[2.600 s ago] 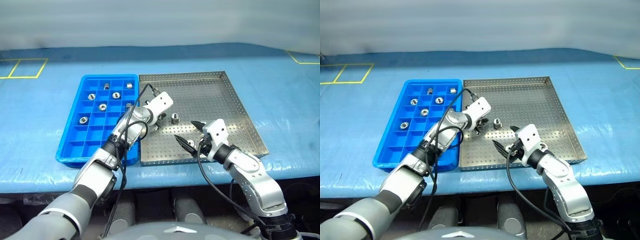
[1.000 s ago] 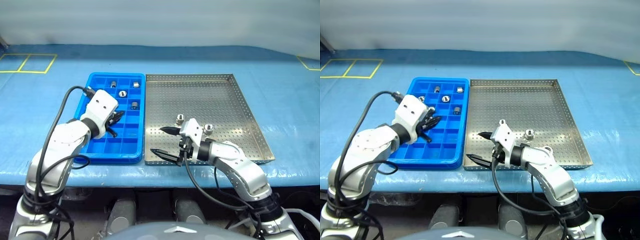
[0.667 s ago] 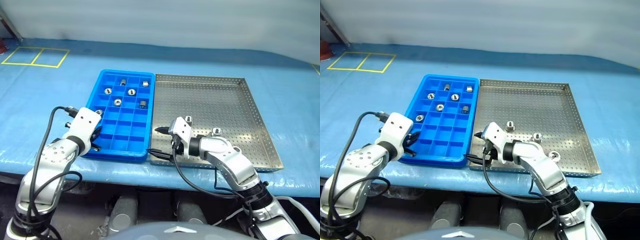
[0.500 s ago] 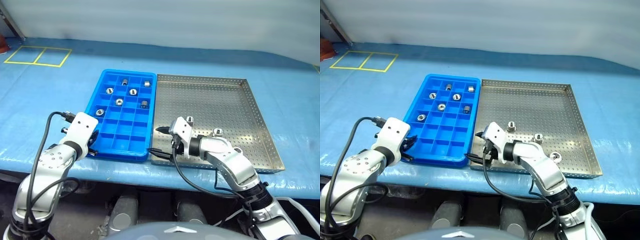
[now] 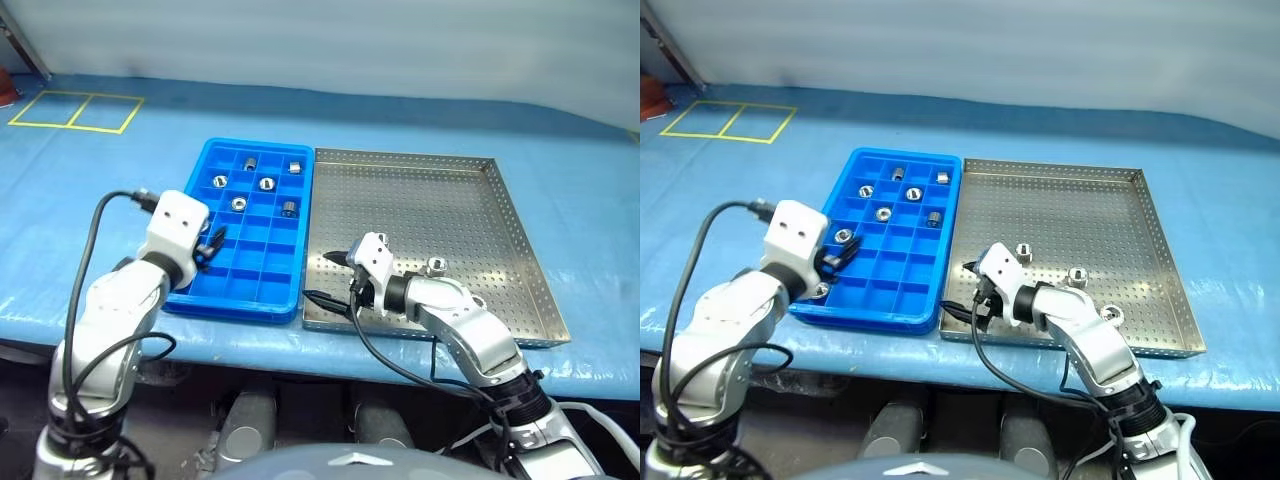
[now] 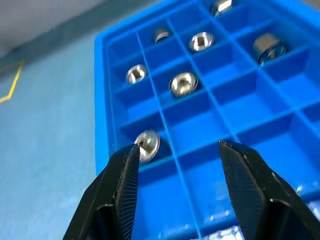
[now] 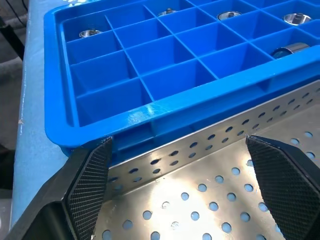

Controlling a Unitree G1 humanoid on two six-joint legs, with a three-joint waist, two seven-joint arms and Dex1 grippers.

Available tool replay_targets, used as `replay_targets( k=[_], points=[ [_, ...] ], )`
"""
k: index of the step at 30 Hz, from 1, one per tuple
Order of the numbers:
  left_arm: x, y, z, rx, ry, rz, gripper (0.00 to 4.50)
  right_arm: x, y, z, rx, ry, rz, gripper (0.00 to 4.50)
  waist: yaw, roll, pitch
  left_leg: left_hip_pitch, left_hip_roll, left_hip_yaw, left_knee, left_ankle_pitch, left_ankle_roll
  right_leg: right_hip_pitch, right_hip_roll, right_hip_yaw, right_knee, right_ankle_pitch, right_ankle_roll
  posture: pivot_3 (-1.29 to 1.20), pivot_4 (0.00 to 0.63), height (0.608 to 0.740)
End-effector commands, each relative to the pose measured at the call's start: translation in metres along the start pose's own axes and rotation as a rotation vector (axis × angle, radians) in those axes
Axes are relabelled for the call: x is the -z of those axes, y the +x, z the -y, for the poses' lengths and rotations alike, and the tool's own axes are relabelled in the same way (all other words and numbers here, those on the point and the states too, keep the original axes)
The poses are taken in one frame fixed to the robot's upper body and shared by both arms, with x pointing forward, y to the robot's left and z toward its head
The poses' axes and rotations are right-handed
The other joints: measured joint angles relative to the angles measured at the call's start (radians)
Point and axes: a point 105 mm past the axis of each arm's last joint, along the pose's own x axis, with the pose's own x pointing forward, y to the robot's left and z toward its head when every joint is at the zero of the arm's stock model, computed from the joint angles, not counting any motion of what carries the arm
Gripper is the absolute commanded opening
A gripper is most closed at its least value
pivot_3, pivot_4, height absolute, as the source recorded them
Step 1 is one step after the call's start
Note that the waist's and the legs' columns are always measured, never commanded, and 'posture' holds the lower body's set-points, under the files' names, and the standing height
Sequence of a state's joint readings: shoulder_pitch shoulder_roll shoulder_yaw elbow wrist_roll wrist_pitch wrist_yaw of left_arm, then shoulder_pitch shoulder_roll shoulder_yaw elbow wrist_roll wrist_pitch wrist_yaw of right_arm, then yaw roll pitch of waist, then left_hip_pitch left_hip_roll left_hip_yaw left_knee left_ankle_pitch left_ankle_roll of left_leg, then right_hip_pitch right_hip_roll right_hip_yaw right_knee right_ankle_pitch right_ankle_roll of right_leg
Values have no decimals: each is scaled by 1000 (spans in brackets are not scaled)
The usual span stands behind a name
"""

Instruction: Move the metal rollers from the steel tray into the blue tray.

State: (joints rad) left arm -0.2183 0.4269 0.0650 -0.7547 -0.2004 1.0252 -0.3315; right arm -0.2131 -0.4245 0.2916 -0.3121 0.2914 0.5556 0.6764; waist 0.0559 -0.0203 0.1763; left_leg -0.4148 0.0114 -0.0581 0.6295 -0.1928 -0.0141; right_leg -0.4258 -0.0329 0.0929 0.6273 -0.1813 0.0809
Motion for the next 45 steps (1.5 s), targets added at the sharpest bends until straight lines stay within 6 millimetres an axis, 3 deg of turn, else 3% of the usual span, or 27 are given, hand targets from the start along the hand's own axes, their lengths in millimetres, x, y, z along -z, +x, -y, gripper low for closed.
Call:
replay_targets(
  k=[1,5,9,15,24,30,33,36,45],
  points=[
    [-27,12,37,246,-7,138,2762,-13,-13,10,79,-55,30,4500,-1,0,0,0,0,0,0,0,0,0,0,0,0,0,0,176,150,740],
    [-20,39,77,510,88,105,2762,-9,-36,15,149,-73,-16,4500,-7,0,0,0,0,0,0,0,0,0,0,0,0,0,0,112,150,740],
    [-16,70,97,617,163,91,2762,3,-62,21,250,-96,-110,4500,-29,0,0,-1,-1,1,1,0,0,0,0,1,-1,0,0,29,150,740],
    [-5,112,118,655,220,56,2762,8,-89,20,379,-75,-129,4500,-78,1,0,-1,-1,1,1,0,0,-1,0,2,-1,0,0,-95,150,740],
    [6,153,137,582,229,-26,2762,12,-97,11,452,-35,-117,4500,-154,0,0,-1,-1,2,3,0,0,-1,1,4,0,1,2,-189,150,740],
    [18,166,128,485,302,-84,2762,14,-101,15,481,-30,-119,4500,-192,0,0,-1,-1,2,2,0,0,-1,1,6,0,1,3,-191,150,740],
    [20,166,125,473,308,-82,3305,14,-99,16,482,-30,-119,4500,-194,0,0,-1,-1,2,1,0,0,-1,1,6,0,1,3,-185,150,740],
    [26,163,126,489,286,-108,4268,13,-96,16,476,-33,-114,4500,-194,0,0,-1,-1,3,2,0,0,-1,1,6,0,2,3,-185,150,740],
    [43,157,124,499,291,-187,4268,11,-92,18,469,-47,-109,4500,-198,0,0,-1,-1,3,1,0,0,-1,1,6,0,2,3,-155,150,740]
  ],
)
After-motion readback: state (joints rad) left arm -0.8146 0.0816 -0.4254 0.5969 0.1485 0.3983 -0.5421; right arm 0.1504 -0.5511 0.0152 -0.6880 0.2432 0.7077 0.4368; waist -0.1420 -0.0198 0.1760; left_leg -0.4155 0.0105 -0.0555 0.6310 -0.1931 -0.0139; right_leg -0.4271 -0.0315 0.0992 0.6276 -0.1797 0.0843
